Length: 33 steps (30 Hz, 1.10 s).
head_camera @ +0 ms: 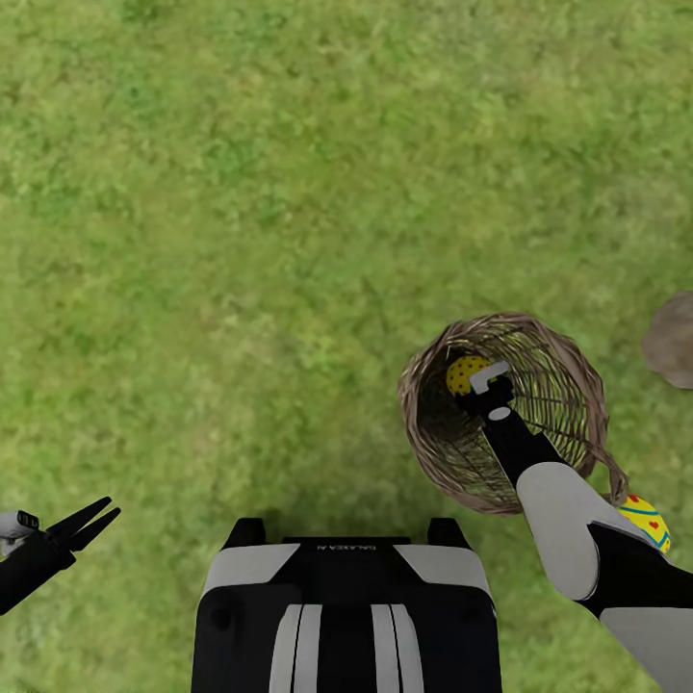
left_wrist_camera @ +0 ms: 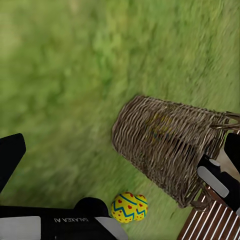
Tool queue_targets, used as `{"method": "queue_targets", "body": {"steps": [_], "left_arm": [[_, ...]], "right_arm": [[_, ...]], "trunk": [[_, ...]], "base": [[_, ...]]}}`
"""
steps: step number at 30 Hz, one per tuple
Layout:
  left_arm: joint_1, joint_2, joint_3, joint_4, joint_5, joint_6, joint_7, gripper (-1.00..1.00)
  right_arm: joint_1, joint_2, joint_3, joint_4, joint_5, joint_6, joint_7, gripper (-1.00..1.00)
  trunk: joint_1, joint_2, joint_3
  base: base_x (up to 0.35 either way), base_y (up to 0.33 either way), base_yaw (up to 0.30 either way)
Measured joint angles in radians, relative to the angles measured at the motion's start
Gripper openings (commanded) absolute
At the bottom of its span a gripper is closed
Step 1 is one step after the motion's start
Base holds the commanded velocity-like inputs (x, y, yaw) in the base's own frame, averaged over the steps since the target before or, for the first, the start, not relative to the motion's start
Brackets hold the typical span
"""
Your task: Take the three Easter eggs out of the wicker basket on the lawn in the garden, then place them on the lawn next to a single tree (choose any tree) so that all three eggs are next to the same tree and none are left in the basket.
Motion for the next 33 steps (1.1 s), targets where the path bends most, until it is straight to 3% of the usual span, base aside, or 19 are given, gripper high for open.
{"method": "queue_targets", "body": {"steps": [33], "left_arm": [[0.000,0.000,0.000,0.000,0.000,-0.001,0.000,1.00]], "right_arm": [[-0.001,0.002,-0.001,-0.006,0.000,0.004,-0.002,1.00]], "trunk": [[0.000,0.000,0.000]], "base": [[0.000,0.000,0.000]]}}
